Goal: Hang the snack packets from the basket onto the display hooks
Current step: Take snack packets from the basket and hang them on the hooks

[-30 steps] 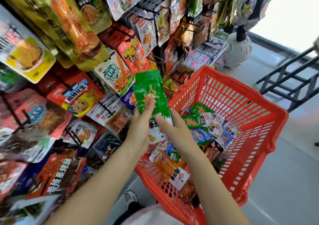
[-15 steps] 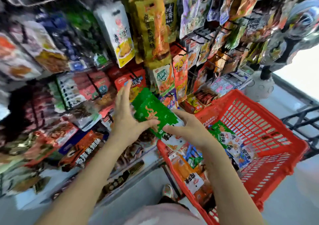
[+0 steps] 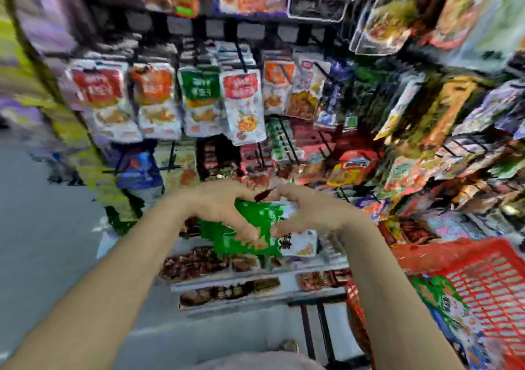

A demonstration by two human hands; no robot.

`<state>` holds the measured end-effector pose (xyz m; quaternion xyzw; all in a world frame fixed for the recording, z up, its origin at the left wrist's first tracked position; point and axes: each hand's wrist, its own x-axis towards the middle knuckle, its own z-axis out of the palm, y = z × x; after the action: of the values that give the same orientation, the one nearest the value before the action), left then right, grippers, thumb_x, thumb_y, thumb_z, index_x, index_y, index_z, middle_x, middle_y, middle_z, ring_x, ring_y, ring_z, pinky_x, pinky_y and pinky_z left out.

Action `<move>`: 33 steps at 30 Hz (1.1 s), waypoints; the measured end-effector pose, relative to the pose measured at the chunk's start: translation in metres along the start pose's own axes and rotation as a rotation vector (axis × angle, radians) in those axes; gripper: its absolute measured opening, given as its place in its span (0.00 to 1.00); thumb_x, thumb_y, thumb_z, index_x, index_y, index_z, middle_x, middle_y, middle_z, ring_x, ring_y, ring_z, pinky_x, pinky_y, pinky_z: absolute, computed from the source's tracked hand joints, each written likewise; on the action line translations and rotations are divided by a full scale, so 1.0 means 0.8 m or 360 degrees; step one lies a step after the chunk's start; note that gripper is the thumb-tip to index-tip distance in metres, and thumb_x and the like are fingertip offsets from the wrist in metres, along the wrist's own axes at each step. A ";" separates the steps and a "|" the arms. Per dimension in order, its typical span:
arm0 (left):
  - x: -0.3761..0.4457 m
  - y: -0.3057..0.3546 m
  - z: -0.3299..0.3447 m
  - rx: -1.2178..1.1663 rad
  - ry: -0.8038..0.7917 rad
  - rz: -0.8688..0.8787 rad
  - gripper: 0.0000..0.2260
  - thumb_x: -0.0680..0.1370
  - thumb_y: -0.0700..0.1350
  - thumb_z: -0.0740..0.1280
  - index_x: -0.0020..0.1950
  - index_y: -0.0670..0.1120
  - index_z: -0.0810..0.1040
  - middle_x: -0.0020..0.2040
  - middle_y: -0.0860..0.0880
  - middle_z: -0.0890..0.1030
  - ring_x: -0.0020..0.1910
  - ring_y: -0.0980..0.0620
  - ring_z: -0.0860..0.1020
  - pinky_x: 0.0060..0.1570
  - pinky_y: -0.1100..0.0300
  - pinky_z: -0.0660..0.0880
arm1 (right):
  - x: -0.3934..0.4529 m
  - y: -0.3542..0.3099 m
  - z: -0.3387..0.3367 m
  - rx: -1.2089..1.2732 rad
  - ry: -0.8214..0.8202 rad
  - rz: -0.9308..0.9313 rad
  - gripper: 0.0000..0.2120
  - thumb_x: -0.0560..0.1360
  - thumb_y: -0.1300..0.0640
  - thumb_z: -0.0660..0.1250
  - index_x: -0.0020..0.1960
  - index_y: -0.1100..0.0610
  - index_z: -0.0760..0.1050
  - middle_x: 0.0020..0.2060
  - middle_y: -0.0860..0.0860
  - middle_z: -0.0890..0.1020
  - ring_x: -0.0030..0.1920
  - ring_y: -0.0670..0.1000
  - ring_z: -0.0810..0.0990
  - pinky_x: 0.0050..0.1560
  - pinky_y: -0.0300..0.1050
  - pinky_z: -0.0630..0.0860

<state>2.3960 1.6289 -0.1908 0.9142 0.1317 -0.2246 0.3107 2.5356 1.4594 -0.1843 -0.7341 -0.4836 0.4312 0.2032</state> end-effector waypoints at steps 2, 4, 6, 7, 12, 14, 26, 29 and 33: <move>-0.029 -0.021 -0.013 -0.0173 0.0173 0.0014 0.18 0.70 0.60 0.77 0.54 0.54 0.79 0.51 0.57 0.78 0.48 0.53 0.77 0.44 0.61 0.71 | 0.007 -0.030 -0.004 0.0030 0.0163 -0.0049 0.21 0.74 0.50 0.76 0.61 0.46 0.68 0.59 0.34 0.70 0.60 0.45 0.74 0.52 0.44 0.73; -0.055 -0.036 -0.029 -0.0389 0.0359 -0.0003 0.26 0.67 0.62 0.77 0.61 0.51 0.79 0.55 0.54 0.80 0.54 0.50 0.80 0.52 0.57 0.74 | 0.013 -0.061 -0.012 0.0176 0.0437 -0.0168 0.20 0.72 0.49 0.77 0.59 0.45 0.71 0.57 0.35 0.71 0.59 0.44 0.75 0.51 0.44 0.75; -0.078 -0.045 -0.047 -0.0679 0.0620 -0.0004 0.36 0.63 0.64 0.77 0.69 0.53 0.76 0.63 0.56 0.77 0.62 0.53 0.77 0.62 0.56 0.75 | 0.014 -0.094 -0.018 0.0400 0.0758 -0.0314 0.20 0.72 0.48 0.77 0.60 0.43 0.72 0.58 0.36 0.72 0.55 0.33 0.75 0.47 0.34 0.74; -0.088 -0.046 -0.056 -0.0845 0.0756 0.0064 0.36 0.62 0.63 0.78 0.68 0.55 0.77 0.63 0.57 0.78 0.63 0.54 0.78 0.62 0.56 0.76 | 0.014 -0.112 -0.019 0.0502 0.0946 -0.0422 0.20 0.72 0.47 0.76 0.60 0.43 0.72 0.58 0.37 0.74 0.52 0.29 0.74 0.45 0.32 0.73; -0.120 0.007 -0.097 -0.1709 0.1351 0.0629 0.16 0.67 0.41 0.80 0.52 0.49 0.81 0.42 0.55 0.87 0.39 0.57 0.84 0.41 0.58 0.82 | 0.023 -0.194 0.000 0.0734 0.1361 -0.0883 0.26 0.71 0.38 0.73 0.65 0.46 0.74 0.57 0.43 0.82 0.57 0.41 0.81 0.57 0.43 0.78; -0.129 0.046 -0.116 -0.2156 0.1409 0.0834 0.15 0.66 0.40 0.75 0.51 0.47 0.81 0.40 0.52 0.87 0.36 0.53 0.84 0.37 0.56 0.82 | 0.027 -0.218 0.001 0.0724 0.1422 -0.1028 0.24 0.72 0.38 0.69 0.64 0.47 0.74 0.56 0.44 0.82 0.57 0.42 0.81 0.56 0.42 0.78; -0.182 0.169 -0.222 -0.2483 0.0795 0.1448 0.12 0.71 0.45 0.68 0.47 0.43 0.88 0.53 0.40 0.86 0.48 0.43 0.86 0.46 0.48 0.84 | -0.032 -0.317 -0.114 0.0448 0.1906 -0.1660 0.22 0.73 0.31 0.67 0.65 0.32 0.68 0.62 0.54 0.77 0.63 0.56 0.78 0.62 0.63 0.76; -0.181 0.179 -0.239 -0.2429 0.0829 0.1470 0.13 0.73 0.46 0.67 0.50 0.42 0.88 0.54 0.40 0.86 0.48 0.44 0.86 0.47 0.48 0.84 | -0.029 -0.330 -0.133 0.0540 0.1836 -0.1774 0.16 0.79 0.43 0.67 0.65 0.36 0.69 0.59 0.47 0.80 0.60 0.48 0.81 0.59 0.52 0.80; -0.180 0.168 -0.263 -0.2157 0.1137 0.1329 0.22 0.71 0.51 0.72 0.63 0.45 0.83 0.59 0.42 0.84 0.56 0.42 0.84 0.55 0.46 0.78 | -0.021 -0.340 -0.145 0.0634 0.1594 -0.1757 0.15 0.82 0.52 0.64 0.58 0.32 0.66 0.50 0.27 0.77 0.52 0.26 0.77 0.50 0.26 0.73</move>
<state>2.3918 1.6424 0.0974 0.5216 -0.0194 0.3346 0.7846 2.4837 1.5806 0.0807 -0.4436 -0.5434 -0.0376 0.7118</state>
